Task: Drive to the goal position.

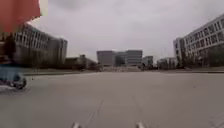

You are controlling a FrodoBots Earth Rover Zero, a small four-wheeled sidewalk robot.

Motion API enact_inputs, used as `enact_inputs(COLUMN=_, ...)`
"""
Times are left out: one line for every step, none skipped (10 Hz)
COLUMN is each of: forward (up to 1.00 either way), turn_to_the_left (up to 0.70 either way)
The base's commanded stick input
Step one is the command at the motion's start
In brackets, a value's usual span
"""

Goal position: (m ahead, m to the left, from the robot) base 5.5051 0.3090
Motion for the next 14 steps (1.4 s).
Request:
enact_inputs(forward=0.85, turn_to_the_left=-0.26)
enact_inputs(forward=0.85, turn_to_the_left=-0.33)
enact_inputs(forward=0.85, turn_to_the_left=-0.13)
enact_inputs(forward=0.85, turn_to_the_left=0.00)
enact_inputs(forward=0.85, turn_to_the_left=0.00)
enact_inputs(forward=0.85, turn_to_the_left=0.00)
enact_inputs(forward=0.85, turn_to_the_left=0.00)
enact_inputs(forward=0.85, turn_to_the_left=0.00)
enact_inputs(forward=0.85, turn_to_the_left=0.00)
enact_inputs(forward=0.85, turn_to_the_left=0.00)
enact_inputs(forward=0.85, turn_to_the_left=0.00)
enact_inputs(forward=0.85, turn_to_the_left=0.00)
enact_inputs(forward=0.85, turn_to_the_left=0.00)
enact_inputs(forward=0.85, turn_to_the_left=0.00)
